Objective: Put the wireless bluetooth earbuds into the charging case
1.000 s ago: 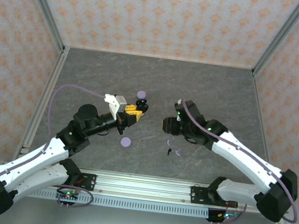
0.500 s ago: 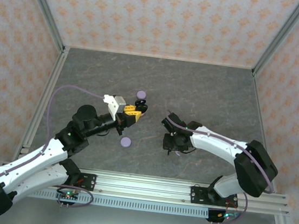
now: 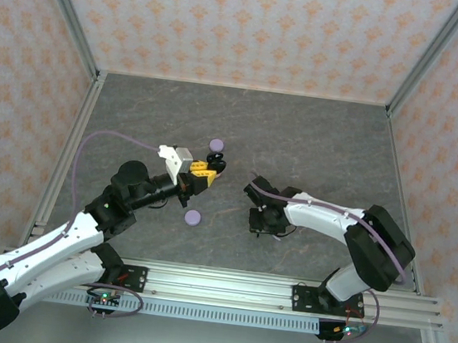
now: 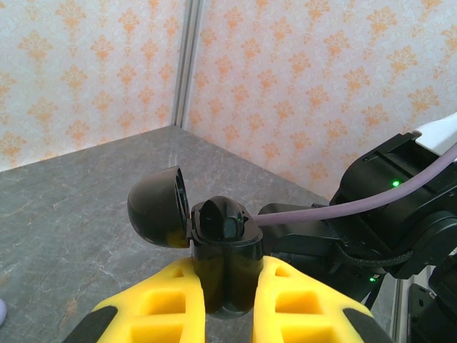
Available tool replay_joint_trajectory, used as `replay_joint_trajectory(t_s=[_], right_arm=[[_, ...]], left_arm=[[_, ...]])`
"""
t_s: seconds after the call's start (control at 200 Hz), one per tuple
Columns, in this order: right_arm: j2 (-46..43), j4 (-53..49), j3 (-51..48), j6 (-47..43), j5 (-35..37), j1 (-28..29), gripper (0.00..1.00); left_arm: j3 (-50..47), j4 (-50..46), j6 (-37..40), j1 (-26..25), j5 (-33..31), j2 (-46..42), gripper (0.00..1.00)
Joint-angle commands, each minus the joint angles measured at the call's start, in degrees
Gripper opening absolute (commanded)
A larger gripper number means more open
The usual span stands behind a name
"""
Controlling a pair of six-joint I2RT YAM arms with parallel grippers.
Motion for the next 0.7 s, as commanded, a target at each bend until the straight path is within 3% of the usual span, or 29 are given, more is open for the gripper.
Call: replay_joint_trajectory(t_s=[0.0, 0.395, 0.696], right_arm=[[1.0, 0.4, -1.0, 0.5, 0.2, 0.4, 0.28], [-1.5, 0.2, -1.0, -0.4, -0.1, 0.4, 0.18], [-16.7, 4.2, -0.4, -3.5, -0.5, -1.2, 0.19]], left_arm=[[-0.5, 0.0, 1.0, -0.5, -1.0, -0.6, 0.04], [-0.4, -0.4, 1.0, -0.4, -1.0, -0.9, 0.04], [-1.0, 1.8, -0.3, -0.4, -0.6, -1.3, 0.04]])
